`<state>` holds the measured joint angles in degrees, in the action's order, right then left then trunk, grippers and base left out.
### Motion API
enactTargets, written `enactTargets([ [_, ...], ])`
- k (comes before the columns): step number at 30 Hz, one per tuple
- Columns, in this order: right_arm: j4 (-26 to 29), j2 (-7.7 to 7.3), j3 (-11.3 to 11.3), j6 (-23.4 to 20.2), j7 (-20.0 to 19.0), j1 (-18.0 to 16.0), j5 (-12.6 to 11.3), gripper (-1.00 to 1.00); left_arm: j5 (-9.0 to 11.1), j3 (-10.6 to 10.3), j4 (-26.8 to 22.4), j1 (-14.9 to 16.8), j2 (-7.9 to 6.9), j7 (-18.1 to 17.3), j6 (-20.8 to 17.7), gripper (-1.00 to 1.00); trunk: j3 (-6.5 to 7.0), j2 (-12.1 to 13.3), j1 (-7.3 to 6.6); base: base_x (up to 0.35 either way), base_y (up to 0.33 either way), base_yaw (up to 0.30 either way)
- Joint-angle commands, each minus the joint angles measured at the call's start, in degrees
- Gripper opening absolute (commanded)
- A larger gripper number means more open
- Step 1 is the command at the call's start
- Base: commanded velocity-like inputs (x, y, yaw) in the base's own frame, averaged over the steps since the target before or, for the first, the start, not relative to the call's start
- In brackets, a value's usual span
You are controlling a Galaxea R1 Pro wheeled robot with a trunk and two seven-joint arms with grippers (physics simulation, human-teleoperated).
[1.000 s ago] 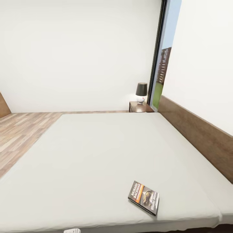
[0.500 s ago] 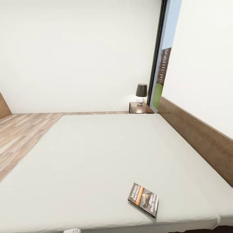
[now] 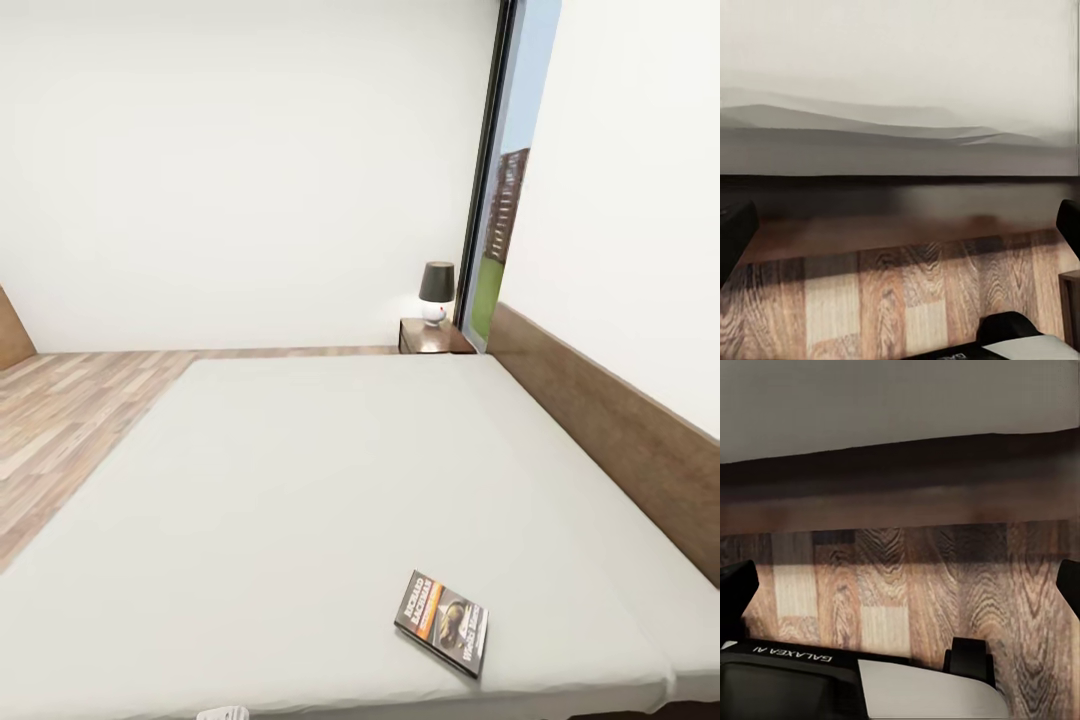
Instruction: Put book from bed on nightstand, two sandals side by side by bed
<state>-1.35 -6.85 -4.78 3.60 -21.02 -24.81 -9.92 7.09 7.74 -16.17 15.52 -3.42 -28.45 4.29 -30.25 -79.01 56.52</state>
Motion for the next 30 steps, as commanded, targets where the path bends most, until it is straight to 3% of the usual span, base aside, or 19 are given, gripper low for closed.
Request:
enactTargets([
  [1,-0.1,-0.01,-0.5,0.3,-0.2,-0.1,-0.6,1.00,0.4,0.1,0.1,0.0,-0.01,-0.3,0.0,1.00,0.13,0.4,-0.23,0.000,0.000,0.000],
  [30,-0.1,-0.01,-0.5,0.3,-0.2,-0.1,-0.4,1.00,0.4,0.1,0.1,0.0,-0.01,-0.3,0.0,1.00,5.34,12.0,-6.60,0.000,0.000,0.000],
])
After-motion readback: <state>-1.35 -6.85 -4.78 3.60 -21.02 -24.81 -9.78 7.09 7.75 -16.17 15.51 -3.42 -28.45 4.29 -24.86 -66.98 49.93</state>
